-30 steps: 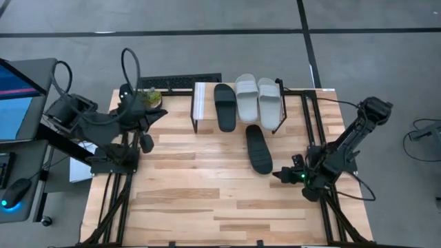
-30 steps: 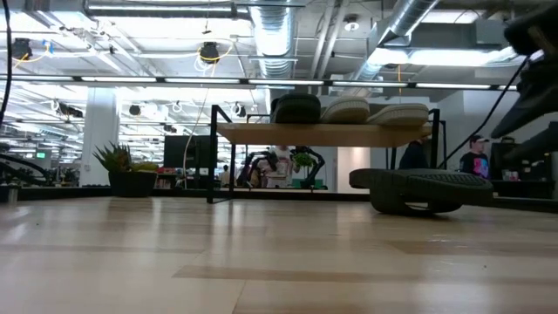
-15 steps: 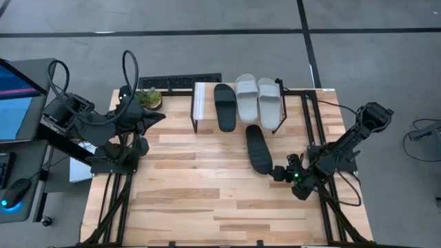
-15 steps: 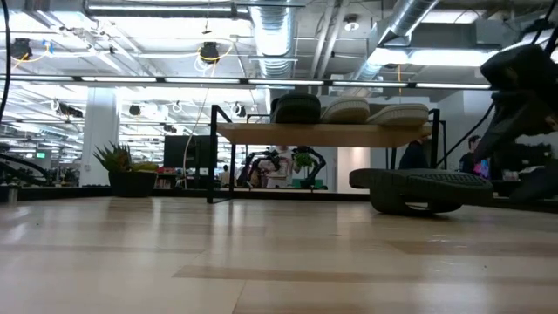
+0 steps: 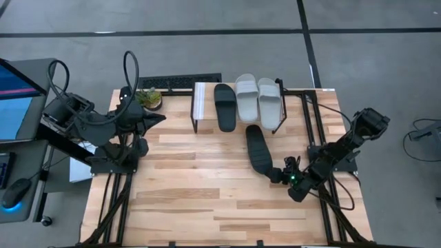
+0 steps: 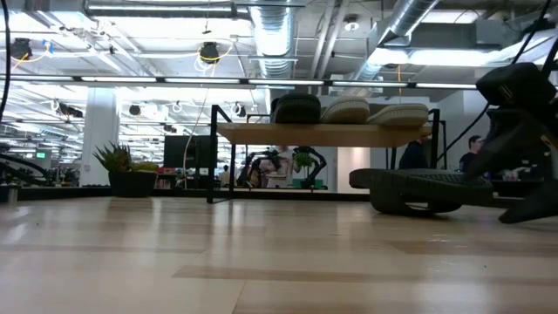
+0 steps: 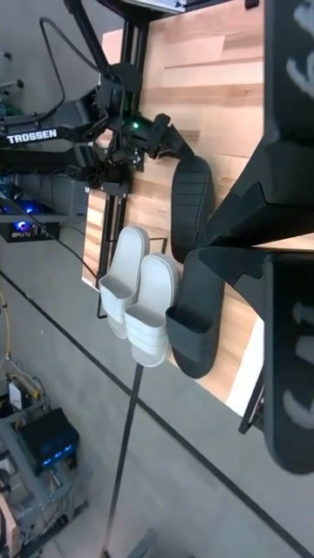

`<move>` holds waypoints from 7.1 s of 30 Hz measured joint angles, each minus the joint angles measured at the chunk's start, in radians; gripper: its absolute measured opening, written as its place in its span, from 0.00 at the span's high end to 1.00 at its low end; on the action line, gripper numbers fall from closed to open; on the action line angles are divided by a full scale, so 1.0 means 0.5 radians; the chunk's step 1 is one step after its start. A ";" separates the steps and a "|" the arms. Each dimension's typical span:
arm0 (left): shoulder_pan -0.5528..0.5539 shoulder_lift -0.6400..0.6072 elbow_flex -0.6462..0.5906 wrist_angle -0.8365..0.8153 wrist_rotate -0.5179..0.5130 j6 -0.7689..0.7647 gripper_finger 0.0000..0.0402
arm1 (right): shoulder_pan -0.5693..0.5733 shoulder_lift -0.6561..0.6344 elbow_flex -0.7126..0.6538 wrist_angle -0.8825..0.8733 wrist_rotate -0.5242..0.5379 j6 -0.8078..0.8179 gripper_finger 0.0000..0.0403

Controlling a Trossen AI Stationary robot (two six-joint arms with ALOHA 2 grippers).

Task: Pick and place slides into the shelf
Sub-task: Put the black slide on the shelf

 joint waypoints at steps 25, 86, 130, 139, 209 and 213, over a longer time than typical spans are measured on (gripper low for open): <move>0.000 0.000 0.000 -0.034 0.014 0.000 1.00 | -0.243 0.016 -0.002 -0.047 -0.007 -0.039 0.31; -0.132 0.015 -0.440 0.061 -0.018 -0.460 1.00 | 0.335 0.020 1.305 -1.783 -0.276 -0.623 1.00; 0.170 0.014 -0.515 0.075 0.652 0.086 1.00 | -0.055 0.456 2.835 -3.116 0.169 -2.347 1.00; 0.336 0.014 -0.515 -0.083 0.986 0.698 1.00 | -0.077 0.456 2.860 -3.117 0.166 -2.405 1.00; 0.533 0.404 -0.582 0.294 1.291 1.348 0.55 | -0.073 0.455 3.037 -3.098 0.381 -2.603 1.00; 0.533 0.404 -0.582 0.294 1.291 1.335 0.55 | -0.068 0.455 3.038 -3.091 0.382 -2.603 1.00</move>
